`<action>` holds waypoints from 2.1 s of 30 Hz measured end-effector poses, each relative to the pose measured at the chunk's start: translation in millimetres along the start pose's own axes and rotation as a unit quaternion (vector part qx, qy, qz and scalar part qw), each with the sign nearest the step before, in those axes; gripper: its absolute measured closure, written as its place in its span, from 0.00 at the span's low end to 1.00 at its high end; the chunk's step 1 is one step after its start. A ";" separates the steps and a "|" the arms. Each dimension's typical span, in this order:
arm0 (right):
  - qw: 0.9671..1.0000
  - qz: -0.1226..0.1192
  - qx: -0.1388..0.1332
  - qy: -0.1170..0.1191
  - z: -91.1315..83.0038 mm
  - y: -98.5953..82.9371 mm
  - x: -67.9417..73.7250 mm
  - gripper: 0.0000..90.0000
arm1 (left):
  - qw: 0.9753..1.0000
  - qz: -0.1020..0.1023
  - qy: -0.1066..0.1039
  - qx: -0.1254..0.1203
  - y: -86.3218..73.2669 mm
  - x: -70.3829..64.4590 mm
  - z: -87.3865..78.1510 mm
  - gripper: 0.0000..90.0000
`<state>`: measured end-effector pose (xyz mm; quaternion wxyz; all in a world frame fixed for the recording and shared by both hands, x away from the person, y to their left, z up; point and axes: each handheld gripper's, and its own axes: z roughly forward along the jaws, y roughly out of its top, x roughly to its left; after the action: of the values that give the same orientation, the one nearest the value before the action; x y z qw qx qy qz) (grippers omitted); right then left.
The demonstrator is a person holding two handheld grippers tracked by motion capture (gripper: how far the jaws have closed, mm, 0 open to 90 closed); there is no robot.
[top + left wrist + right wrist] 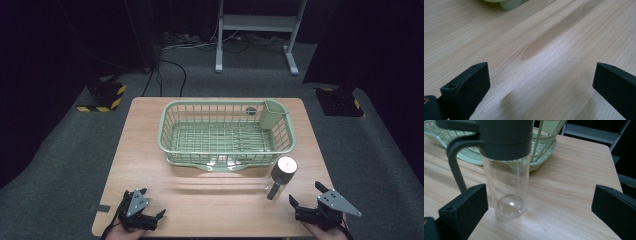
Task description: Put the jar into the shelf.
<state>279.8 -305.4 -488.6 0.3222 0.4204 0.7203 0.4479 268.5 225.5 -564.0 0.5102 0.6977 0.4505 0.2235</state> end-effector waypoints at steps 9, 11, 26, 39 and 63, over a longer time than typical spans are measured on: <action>1.000 0.009 -0.014 0.001 -8.8 10.1 3.4 0.00 | 1.000 0.002 0.000 0.002 -0.1 -0.1 0.3 0.02; 1.000 0.011 -0.018 0.003 -10.0 12.5 3.6 0.00 | 1.000 0.002 0.001 0.002 -0.1 0.0 0.3 0.02; 0.999 0.016 -0.047 0.002 -18.4 32.4 7.1 0.00 | 1.000 0.003 -0.002 0.004 -0.1 -0.2 0.3 0.02; 0.998 0.018 -0.058 0.015 -11.7 47.2 11.2 0.00 | 1.000 0.007 -0.005 0.010 -0.3 -0.4 0.6 0.02; 0.997 0.015 -0.063 0.040 15.4 67.6 19.2 0.00 | 1.000 0.013 -0.010 0.012 -0.8 -1.1 0.2 0.02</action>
<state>305.7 -265.8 -434.3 0.3127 0.3916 0.6965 0.5136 267.8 224.5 -564.6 0.5032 0.7119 0.4391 0.2173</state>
